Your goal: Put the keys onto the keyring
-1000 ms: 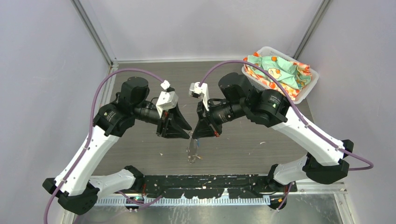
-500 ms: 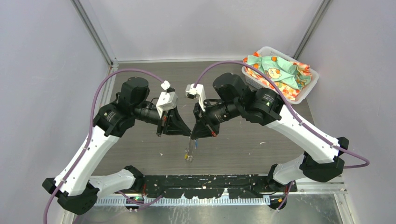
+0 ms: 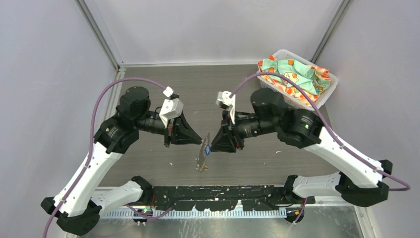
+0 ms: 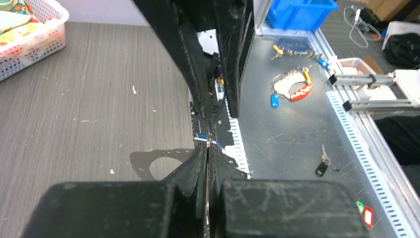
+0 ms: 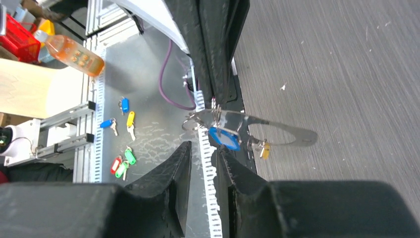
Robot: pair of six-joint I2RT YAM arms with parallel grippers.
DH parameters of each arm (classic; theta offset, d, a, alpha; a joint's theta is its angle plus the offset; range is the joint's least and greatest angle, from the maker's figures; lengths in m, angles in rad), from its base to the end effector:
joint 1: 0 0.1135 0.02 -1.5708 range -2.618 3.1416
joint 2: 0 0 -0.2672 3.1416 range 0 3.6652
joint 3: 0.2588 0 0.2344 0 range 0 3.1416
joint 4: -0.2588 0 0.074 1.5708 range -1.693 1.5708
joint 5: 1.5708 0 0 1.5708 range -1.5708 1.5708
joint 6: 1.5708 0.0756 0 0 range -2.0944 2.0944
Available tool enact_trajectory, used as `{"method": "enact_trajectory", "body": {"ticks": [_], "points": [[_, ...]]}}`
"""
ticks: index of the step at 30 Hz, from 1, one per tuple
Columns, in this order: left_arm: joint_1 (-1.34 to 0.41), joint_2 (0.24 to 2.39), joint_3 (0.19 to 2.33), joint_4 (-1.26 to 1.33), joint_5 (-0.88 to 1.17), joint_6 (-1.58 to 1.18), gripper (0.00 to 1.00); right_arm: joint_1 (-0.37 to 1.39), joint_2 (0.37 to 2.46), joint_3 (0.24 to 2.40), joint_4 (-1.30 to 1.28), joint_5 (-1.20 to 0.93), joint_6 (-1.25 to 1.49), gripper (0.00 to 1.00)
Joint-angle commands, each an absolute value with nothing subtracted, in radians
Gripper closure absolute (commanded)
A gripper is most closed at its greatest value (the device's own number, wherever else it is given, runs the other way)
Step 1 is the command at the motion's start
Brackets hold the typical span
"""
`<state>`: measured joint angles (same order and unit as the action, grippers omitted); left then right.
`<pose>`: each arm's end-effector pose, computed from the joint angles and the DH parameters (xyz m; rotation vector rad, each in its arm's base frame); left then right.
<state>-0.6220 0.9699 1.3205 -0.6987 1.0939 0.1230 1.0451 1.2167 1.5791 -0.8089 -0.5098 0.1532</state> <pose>0.0936 -0.1497 0.4310 1.3665 1.3927 -1.3695 0.0906 0.2298 0.4401 -1.2558 1.8019 1.2363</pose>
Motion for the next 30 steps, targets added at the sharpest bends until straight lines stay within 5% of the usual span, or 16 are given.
{"method": "enact_trajectory", "body": {"ticks": [1, 12, 20, 30], "points": [[-0.624, 0.938, 1.301, -0.476, 1.137, -0.045, 1.00, 1.044, 1.115, 1.493, -0.612, -0.488, 0.240, 0.69], [-0.625, 0.905, 1.239, -0.262, 1.119, -0.232, 1.00, 1.044, 1.014, 1.312, -0.347, -0.410, 0.347, 0.69], [-0.625, 0.879, 1.231, -0.245, 1.079, -0.229, 1.00, 1.045, 0.963, 1.236, -0.314, -0.351, 0.350, 0.57], [-0.625, 0.868, 1.219, -0.233, 1.045, -0.226, 1.00, 1.045, 0.983, 1.238, -0.304, -0.334, 0.353, 0.61]]}}
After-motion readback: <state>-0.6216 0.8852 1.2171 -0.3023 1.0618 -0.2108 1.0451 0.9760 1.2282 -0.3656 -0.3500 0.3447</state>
